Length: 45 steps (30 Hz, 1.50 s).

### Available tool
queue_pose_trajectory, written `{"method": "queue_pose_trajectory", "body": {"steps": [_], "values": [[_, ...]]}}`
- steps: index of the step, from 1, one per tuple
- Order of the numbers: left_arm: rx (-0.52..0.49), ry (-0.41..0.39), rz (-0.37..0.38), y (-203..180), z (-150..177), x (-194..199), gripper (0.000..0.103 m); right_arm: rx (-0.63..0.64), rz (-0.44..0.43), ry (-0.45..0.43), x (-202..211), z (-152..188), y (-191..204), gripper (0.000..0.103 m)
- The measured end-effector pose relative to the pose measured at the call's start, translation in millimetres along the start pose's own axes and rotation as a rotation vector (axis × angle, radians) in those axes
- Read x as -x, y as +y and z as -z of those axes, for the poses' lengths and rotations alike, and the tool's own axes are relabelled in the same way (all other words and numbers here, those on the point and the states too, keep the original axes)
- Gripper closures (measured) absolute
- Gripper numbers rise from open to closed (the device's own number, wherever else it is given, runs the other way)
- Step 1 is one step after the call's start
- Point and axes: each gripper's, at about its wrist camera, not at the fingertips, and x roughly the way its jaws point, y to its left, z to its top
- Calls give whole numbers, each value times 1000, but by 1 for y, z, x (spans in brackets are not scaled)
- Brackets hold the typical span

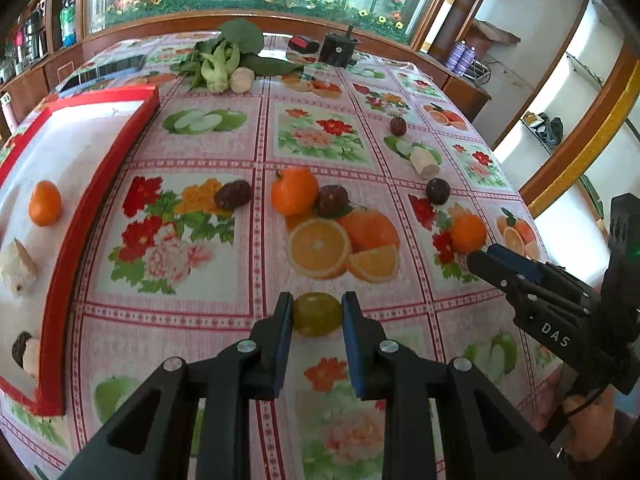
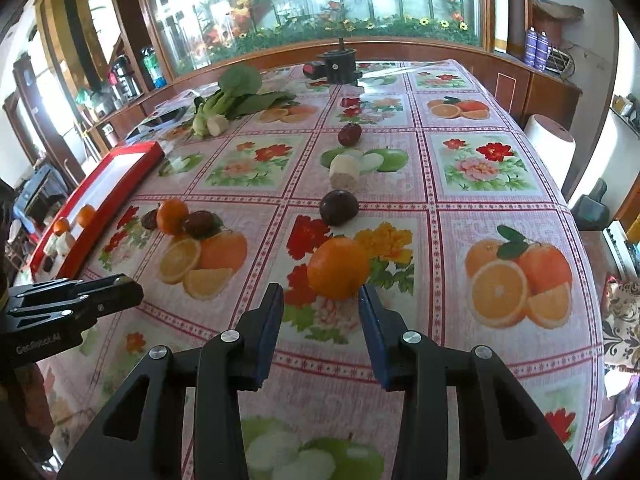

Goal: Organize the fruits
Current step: 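Carry the held lime and orange over the white tray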

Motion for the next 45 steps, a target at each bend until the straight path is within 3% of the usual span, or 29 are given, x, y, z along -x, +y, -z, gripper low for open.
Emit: {"method": "queue_pose_trajectory", "body": {"steps": [5, 7, 10, 14, 16, 26, 35, 45], "values": [[10, 15, 0, 3, 9, 3, 76, -44, 23, 11, -4, 1, -9, 64], [10, 17, 1, 4, 11, 5, 76, -68, 22, 21, -9, -3, -15, 56], [17, 23, 8, 7, 14, 7, 76, -80, 21, 47, -19, -10, -19, 55], [20, 36, 15, 9, 19, 8, 76, 26, 72, 44, -31, -16, -4, 55], [19, 40, 15, 10, 21, 8, 76, 98, 119, 37, -34, -15, 4, 67], [35, 28, 44, 14, 23, 14, 76, 59, 37, 6, -2, -10, 14, 68], [24, 9, 62, 18, 23, 27, 76, 51, -11, 47, 0, 4, 42, 67], [76, -40, 38, 58, 21, 54, 76, 112, -70, 52, -8, -9, 98, 67]]}}
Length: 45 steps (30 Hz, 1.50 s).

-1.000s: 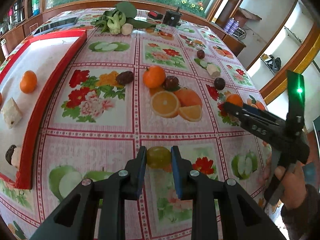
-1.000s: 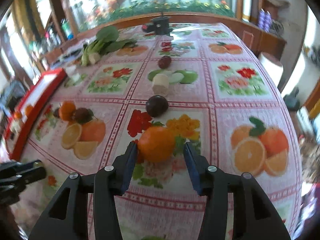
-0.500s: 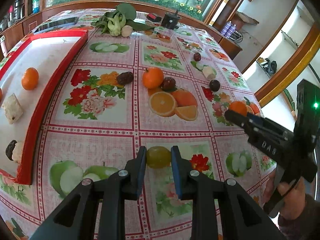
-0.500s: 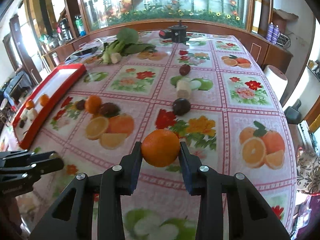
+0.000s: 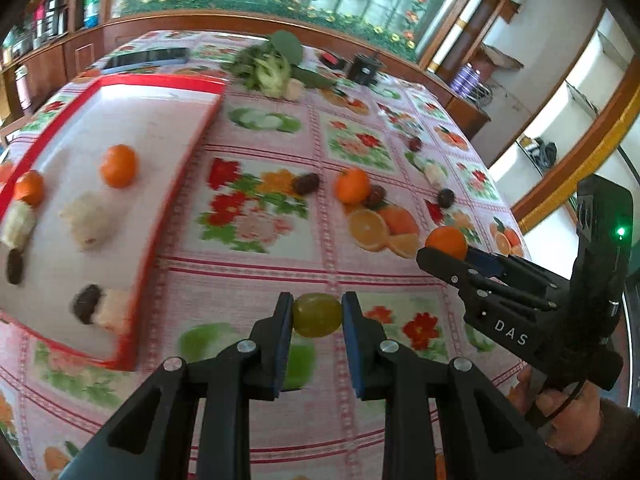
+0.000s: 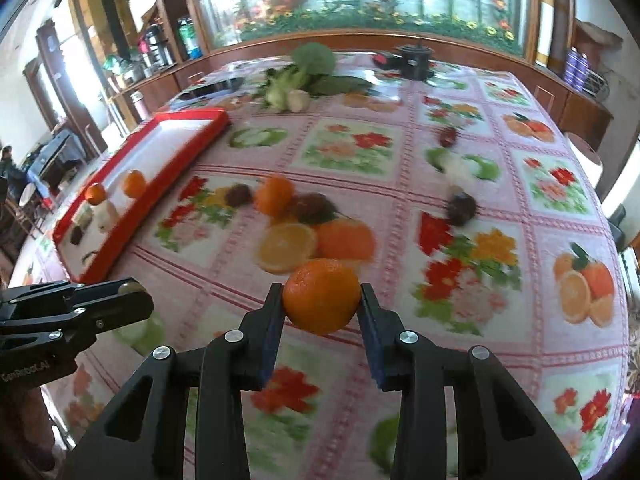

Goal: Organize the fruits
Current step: 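Carry the held lime and orange over the white tray, then lower the lime and orange into the tray and open both grippers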

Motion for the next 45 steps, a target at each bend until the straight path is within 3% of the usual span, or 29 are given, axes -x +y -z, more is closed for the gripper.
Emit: {"method": "queue_pose_trajectory", "body": {"steps": [13, 23, 29, 39, 45], "values": [[85, -96, -154, 100, -39, 40, 76, 107, -106, -27, -39, -72, 96, 67], [155, -92, -242, 167, -84, 16, 76, 134, -154, -15, -94, -121, 154, 67], [170, -62, -240, 177, -93, -7, 76, 113, -175, 30, -128, -135, 161, 67], [153, -47, -288, 180, -100, -24, 75, 158, -179, 74, -148, -132, 168, 67], [147, -35, -312, 178, -99, -24, 74, 177, -160, 74, -147, -131, 170, 59]]}}
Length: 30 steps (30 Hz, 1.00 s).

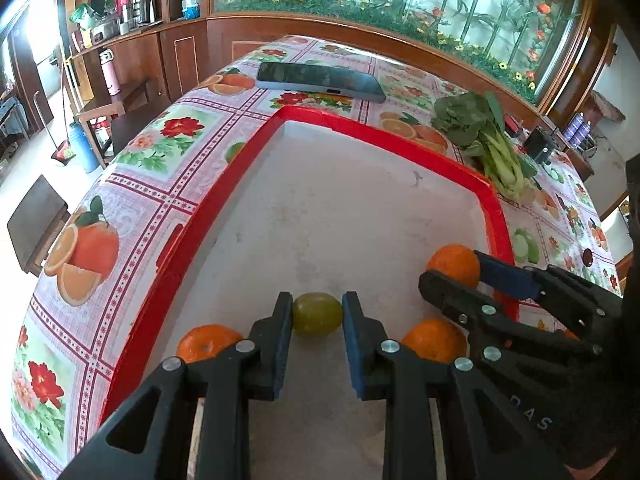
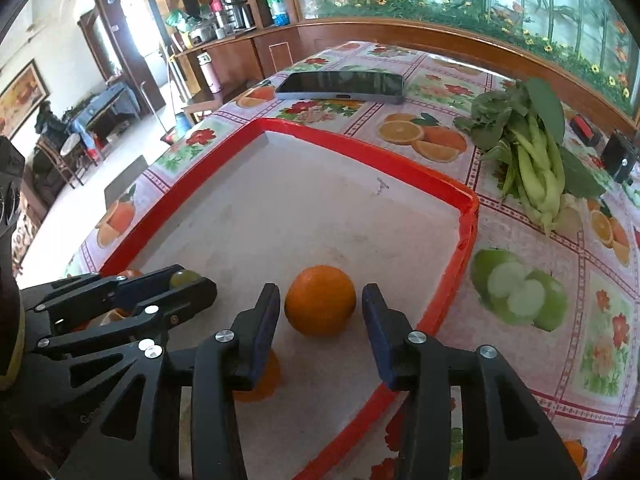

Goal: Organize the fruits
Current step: 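Lower the lime and orange into the tray and open both grippers, then move both grippers back over the remaining fruits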

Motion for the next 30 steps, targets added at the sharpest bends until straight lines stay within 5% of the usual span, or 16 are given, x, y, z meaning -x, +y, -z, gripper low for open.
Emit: {"method": "queue_pose_trajectory", "body": {"steps": [10, 30], "values": [[35, -55, -82, 4, 12, 27, 32, -37, 9, -26, 28, 12, -2, 54], [-6, -94, -55, -58, 50, 75, 28, -57, 36, -67, 110, 85, -20, 46]]}}
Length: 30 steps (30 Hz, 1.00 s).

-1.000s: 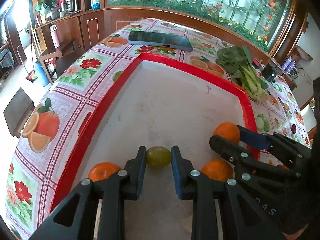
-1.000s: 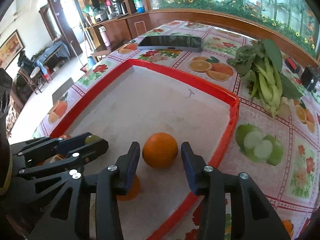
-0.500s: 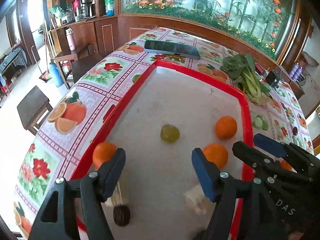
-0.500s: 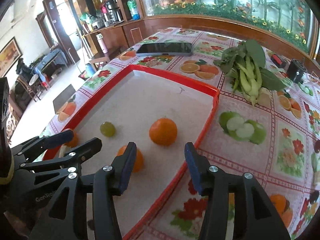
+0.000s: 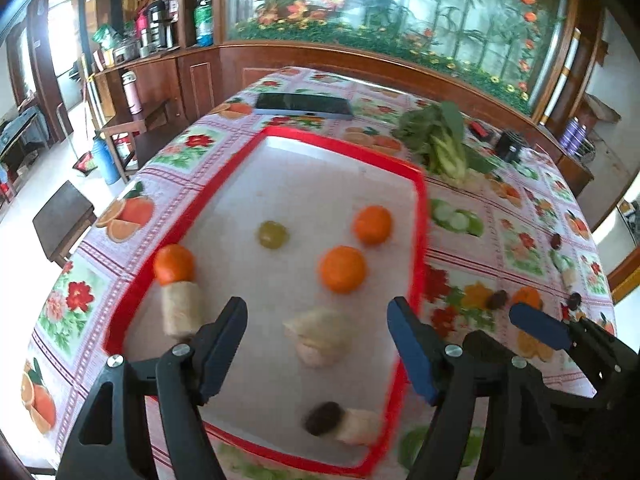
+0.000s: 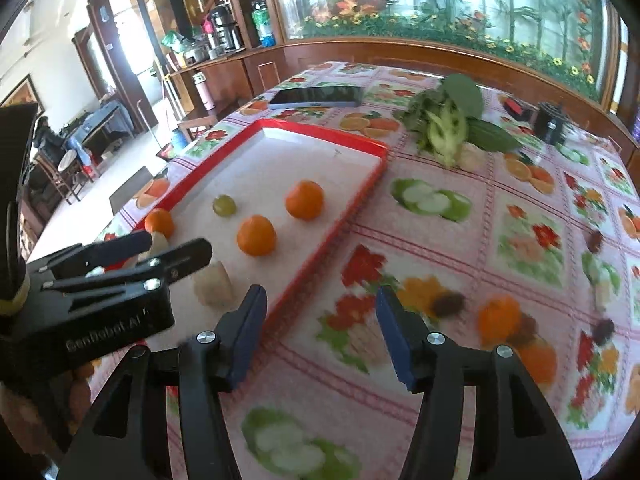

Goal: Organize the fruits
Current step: 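Move both grippers back over the remaining fruits, then grasp a dark date with the right gripper while the left grasps another date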

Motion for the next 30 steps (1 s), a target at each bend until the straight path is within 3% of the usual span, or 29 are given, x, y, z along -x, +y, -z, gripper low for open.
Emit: {"method": "queue_pose_trajectory", "body": {"steps": [6, 15, 21, 30], "values": [[-80, 17, 36, -57, 13, 3, 27, -93, 47, -11, 27, 30, -54, 45], [-215, 82, 89, -140, 36, -12, 27, -257, 188, -9, 61, 81, -155, 40], [-239, 85, 108, -167, 33, -28, 27, -328, 207, -12, 74, 102, -195, 39], [-243, 115, 149, -181, 23, -55, 27, -350, 188, -15, 76, 111, -216, 39]]}}
